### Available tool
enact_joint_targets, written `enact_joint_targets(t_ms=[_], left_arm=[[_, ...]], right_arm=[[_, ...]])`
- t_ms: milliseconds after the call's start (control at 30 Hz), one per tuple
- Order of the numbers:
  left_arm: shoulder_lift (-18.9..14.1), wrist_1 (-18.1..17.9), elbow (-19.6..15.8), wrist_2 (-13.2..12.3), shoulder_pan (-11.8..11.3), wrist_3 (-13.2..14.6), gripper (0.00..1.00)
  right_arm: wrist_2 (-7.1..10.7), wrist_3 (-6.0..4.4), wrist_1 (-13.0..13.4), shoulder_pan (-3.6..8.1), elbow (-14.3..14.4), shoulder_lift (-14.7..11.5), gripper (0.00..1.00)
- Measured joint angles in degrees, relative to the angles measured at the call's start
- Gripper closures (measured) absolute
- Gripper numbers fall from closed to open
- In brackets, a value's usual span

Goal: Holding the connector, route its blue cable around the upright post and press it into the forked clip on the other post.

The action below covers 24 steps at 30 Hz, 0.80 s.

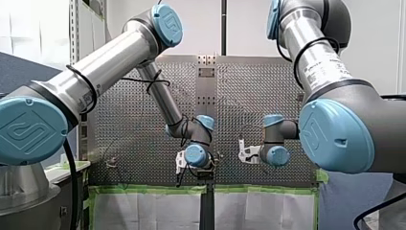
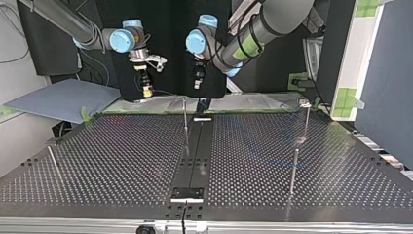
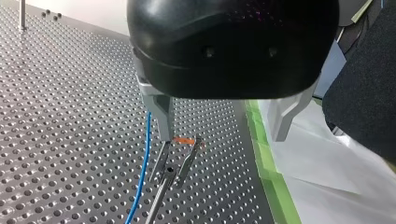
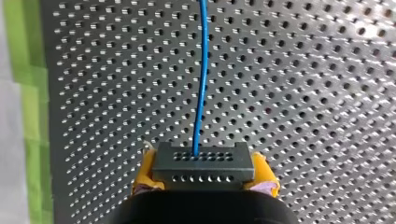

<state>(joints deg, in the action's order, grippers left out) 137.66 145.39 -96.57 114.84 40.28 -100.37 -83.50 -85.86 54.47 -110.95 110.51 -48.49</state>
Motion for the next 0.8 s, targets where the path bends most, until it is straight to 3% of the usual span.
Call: enact_joint_targets(t_ms=[133, 800], left_arm=[[0.0, -0.1, 0.0, 0.1, -0.1, 0.0, 0.00], [0.0, 0.1, 0.0, 0.4, -0.2, 0.0, 0.00]], right_arm=[[0.48, -1.05, 0.5, -0.20, 0.0, -0.2, 1.00], [0.51, -0.64, 5.0, -0.54, 4.1, 0.9, 1.00]])
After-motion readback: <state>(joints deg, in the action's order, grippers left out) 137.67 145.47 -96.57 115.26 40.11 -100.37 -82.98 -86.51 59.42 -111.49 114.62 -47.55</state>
